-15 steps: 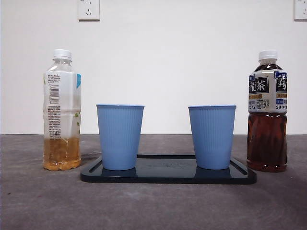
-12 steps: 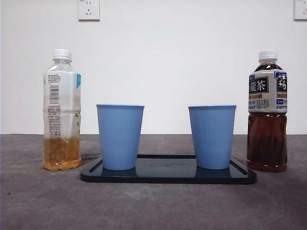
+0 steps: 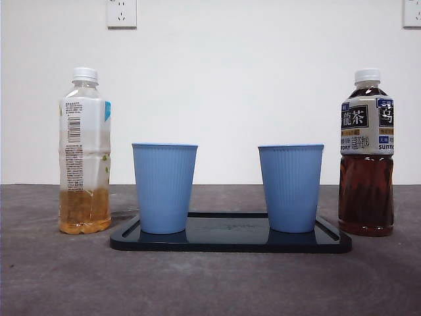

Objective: Pour the drink into the cup

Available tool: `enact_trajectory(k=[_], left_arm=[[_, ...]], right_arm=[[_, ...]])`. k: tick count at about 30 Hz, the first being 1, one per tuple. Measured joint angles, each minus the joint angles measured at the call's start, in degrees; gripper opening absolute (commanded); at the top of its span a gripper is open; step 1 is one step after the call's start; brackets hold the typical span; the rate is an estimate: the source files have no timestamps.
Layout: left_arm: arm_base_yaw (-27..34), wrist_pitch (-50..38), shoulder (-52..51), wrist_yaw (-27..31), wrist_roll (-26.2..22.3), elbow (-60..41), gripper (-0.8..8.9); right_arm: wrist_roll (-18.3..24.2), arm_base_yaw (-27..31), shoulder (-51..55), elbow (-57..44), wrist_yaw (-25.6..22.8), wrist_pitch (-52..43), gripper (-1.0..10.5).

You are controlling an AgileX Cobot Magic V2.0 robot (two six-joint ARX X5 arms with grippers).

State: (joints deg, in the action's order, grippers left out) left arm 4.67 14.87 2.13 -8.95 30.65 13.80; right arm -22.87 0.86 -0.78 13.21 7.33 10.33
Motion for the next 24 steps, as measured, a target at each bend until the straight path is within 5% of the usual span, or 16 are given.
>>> enact_trajectory(k=[9, 24], left_arm=[[0.0, 10.58, 9.27, -5.92, -6.67, 15.52, 0.1], [-4.02, 32.61, 30.34, -23.28, -26.47, 31.58, 0.1]], right_arm=[[4.35, 0.0, -8.31, 14.27, 2.8, 11.08, 0.1], [19.47, -0.33, -30.77, 31.45, 21.33, 36.52, 0.1]])
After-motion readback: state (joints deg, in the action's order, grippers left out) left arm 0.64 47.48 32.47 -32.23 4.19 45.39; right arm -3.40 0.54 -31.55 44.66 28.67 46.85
